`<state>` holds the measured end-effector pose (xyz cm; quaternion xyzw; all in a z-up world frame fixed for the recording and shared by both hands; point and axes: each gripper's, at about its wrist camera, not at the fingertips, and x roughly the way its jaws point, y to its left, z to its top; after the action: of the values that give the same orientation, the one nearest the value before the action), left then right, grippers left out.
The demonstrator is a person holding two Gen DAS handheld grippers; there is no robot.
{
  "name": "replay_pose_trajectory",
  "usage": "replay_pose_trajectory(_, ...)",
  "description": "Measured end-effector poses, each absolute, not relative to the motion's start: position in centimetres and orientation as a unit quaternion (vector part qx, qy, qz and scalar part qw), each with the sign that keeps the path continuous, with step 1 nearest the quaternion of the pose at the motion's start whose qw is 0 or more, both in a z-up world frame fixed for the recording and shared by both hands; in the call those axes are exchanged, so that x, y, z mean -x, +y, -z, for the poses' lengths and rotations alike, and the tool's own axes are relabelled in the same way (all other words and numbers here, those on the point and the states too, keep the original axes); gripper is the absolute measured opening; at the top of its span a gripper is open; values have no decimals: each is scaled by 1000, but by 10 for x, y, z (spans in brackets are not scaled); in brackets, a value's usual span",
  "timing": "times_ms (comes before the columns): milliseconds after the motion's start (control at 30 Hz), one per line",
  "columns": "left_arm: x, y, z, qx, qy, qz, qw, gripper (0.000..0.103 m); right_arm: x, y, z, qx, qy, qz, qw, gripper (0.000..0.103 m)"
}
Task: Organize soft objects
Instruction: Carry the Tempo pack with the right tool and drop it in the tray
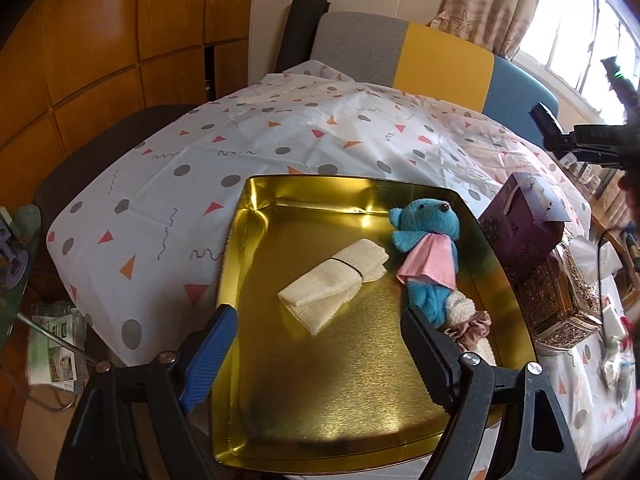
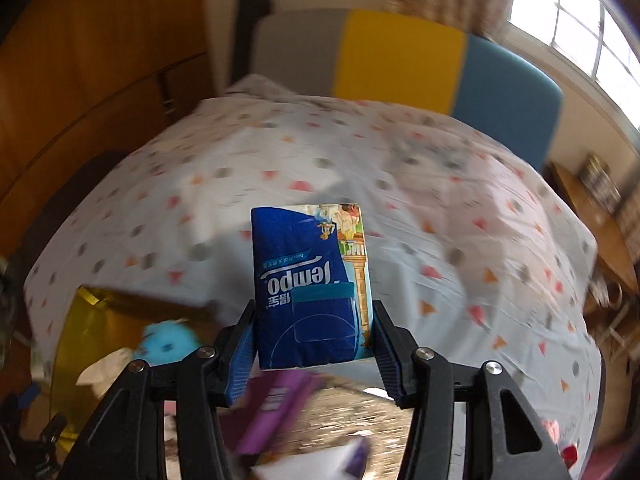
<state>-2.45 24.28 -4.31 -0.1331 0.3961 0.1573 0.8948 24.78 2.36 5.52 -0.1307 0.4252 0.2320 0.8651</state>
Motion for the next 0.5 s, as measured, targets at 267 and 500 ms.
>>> replay_pose_trajectory(267, 34, 250, 48, 141, 395, -159, 894, 84, -137, 113, -7, 171, 444, -359, 803, 53)
replay_pose_trajectory(500, 45, 261, 53, 156, 392, -172, 890, 84, -79, 140, 63, 209, 491, -378, 756, 53)
